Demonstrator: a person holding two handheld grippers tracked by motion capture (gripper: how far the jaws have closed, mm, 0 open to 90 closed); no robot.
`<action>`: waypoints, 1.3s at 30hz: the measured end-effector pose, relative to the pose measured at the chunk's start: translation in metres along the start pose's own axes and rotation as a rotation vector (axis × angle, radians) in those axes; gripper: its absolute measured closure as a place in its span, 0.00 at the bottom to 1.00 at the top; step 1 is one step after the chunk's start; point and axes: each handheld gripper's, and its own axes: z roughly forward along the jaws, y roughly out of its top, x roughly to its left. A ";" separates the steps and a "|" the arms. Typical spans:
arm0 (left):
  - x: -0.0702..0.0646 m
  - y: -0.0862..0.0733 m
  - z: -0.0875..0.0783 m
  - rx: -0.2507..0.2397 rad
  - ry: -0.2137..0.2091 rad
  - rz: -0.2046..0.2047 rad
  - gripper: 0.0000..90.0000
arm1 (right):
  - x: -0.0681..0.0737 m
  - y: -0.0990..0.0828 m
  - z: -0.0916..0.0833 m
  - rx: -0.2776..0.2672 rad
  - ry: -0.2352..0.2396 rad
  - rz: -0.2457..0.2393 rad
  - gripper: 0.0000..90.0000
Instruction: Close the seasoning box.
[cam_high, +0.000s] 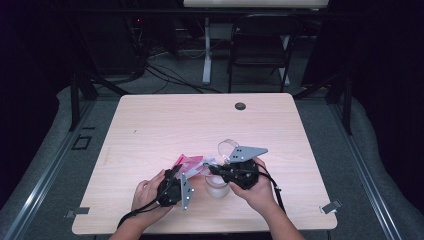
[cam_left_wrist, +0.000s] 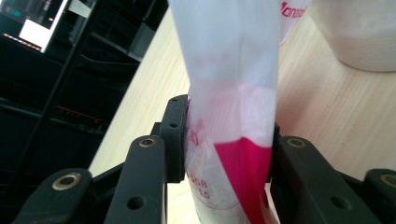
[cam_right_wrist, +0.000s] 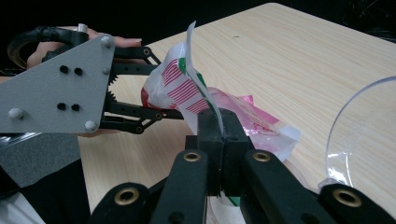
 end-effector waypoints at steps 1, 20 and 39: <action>-0.001 0.000 0.000 0.000 -0.005 -0.006 0.74 | 0.001 0.000 0.001 -0.001 0.002 0.000 1.00; 0.000 -0.008 0.013 -0.001 -0.163 -0.160 0.84 | 0.007 0.001 0.008 0.014 0.016 -0.018 0.97; 0.026 -0.030 0.025 -0.021 -0.326 -0.512 0.94 | 0.004 0.008 -0.011 -0.121 -0.011 0.022 0.67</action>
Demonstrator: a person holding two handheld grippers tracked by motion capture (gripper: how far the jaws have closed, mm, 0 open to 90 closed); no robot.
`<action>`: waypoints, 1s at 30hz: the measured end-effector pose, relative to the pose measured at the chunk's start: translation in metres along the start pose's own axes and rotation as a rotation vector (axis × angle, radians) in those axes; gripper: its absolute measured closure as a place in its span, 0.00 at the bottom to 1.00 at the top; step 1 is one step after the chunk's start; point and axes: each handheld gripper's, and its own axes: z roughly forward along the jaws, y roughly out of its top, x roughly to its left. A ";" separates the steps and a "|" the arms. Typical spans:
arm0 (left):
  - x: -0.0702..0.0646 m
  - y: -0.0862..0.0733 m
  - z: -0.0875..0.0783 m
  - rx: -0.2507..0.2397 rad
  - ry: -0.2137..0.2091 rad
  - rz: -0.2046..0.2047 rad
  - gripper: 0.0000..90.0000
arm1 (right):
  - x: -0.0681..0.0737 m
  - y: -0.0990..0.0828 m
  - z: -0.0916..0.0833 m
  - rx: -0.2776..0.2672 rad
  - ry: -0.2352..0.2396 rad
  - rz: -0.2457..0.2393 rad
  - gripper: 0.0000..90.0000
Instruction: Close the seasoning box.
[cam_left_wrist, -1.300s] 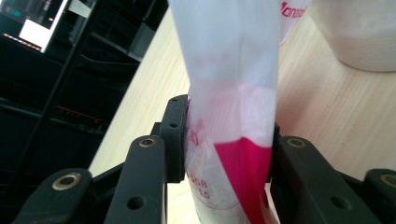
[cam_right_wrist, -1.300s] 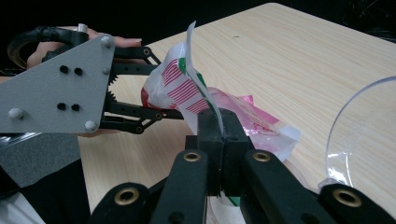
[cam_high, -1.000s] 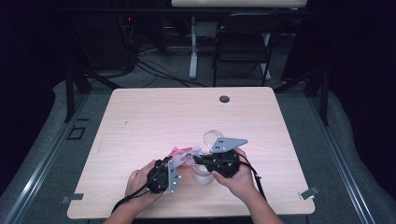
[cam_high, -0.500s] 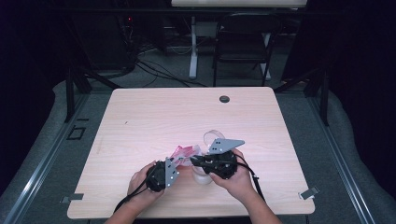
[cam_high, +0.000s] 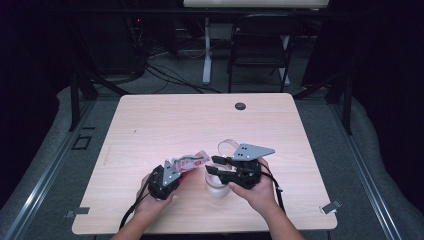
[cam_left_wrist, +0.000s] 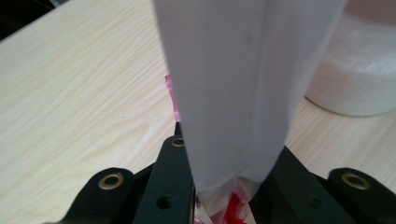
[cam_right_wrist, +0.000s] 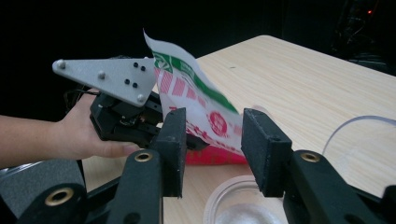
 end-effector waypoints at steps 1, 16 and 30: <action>0.003 -0.001 0.000 -0.009 -0.016 -0.031 0.95 | -0.001 0.000 -0.001 -0.002 -0.002 0.002 0.67; 0.043 -0.016 -0.004 -0.087 -0.107 -0.355 1.00 | -0.007 0.000 -0.005 -0.022 -0.024 0.034 0.65; 0.065 -0.021 -0.027 -0.123 0.066 -0.409 1.00 | -0.011 0.000 -0.010 -0.029 -0.041 0.033 0.65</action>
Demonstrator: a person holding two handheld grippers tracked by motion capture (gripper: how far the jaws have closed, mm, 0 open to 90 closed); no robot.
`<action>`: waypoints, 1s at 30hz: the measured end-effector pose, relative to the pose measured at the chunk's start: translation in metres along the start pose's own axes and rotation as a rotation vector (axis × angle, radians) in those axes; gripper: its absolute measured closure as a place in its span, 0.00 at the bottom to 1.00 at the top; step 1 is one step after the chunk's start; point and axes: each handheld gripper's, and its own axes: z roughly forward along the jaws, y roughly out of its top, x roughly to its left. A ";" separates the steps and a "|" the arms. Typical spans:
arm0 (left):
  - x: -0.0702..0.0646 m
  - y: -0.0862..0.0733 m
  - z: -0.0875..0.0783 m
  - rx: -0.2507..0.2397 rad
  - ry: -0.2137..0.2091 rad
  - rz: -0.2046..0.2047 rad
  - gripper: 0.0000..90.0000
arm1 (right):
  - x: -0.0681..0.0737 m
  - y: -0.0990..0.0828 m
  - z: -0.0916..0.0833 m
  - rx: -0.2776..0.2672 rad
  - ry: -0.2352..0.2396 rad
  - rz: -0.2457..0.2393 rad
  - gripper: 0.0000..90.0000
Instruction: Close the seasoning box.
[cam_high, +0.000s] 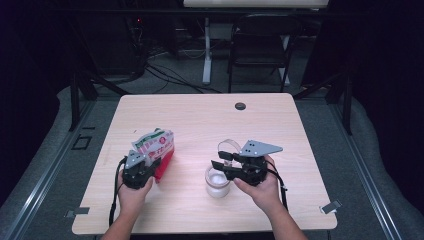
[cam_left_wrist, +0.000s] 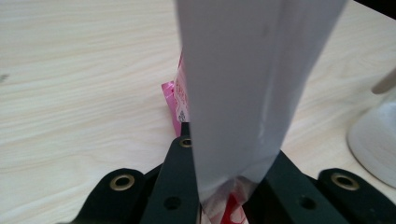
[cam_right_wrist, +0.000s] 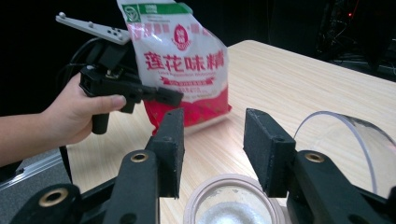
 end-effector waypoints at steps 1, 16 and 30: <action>0.002 0.001 -0.002 -0.001 0.016 -0.001 0.99 | 0.000 0.000 0.000 -0.001 0.001 0.000 0.65; 0.035 0.004 -0.016 0.044 0.314 0.115 0.99 | -0.002 0.000 -0.001 -0.003 -0.009 0.006 0.65; 0.037 0.001 -0.008 0.128 0.436 0.241 0.99 | -0.004 -0.001 -0.002 -0.006 -0.014 0.011 0.65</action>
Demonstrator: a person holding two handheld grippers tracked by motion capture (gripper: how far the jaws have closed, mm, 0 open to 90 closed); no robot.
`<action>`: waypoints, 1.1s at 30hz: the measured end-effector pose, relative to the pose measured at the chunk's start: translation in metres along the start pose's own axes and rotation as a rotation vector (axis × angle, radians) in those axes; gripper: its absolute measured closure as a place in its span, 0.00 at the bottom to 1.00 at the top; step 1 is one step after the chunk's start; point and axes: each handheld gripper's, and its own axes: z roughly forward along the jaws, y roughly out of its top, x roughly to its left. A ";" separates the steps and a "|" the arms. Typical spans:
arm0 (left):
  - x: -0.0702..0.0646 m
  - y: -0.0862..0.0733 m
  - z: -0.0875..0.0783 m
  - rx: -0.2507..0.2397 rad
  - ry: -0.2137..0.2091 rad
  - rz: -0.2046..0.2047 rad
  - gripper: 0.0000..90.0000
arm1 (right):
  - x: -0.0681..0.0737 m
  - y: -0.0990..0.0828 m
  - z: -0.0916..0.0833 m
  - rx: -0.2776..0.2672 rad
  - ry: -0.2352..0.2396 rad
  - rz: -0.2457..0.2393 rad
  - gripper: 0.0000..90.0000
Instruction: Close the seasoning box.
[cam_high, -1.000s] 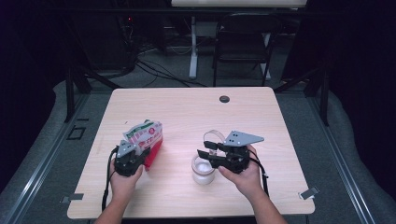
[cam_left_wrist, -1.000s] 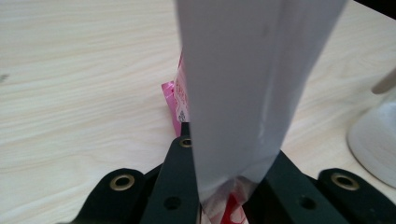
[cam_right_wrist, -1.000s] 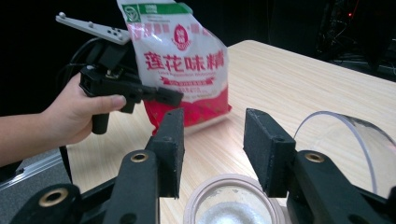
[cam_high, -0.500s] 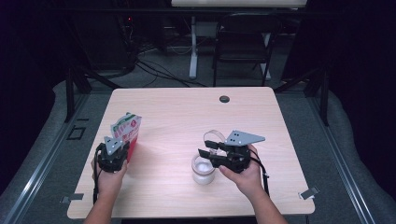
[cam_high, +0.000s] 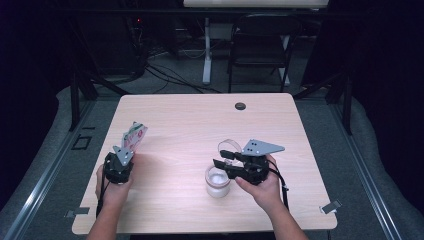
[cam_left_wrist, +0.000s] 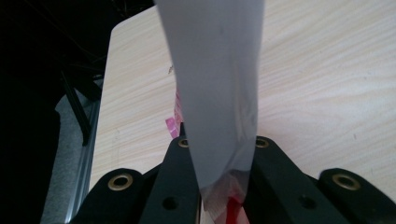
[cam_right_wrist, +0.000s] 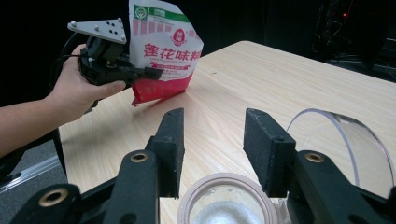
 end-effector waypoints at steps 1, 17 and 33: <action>-0.001 0.000 0.001 0.008 -0.007 0.003 0.99 | 0.000 0.000 0.000 0.000 0.000 0.000 0.65; -0.002 -0.004 0.006 0.014 -0.129 -0.081 0.81 | -0.001 0.000 -0.001 -0.006 -0.002 0.000 0.64; -0.017 0.000 0.005 -0.021 -0.253 -0.060 0.41 | -0.002 -0.001 0.000 -0.006 -0.006 0.007 0.63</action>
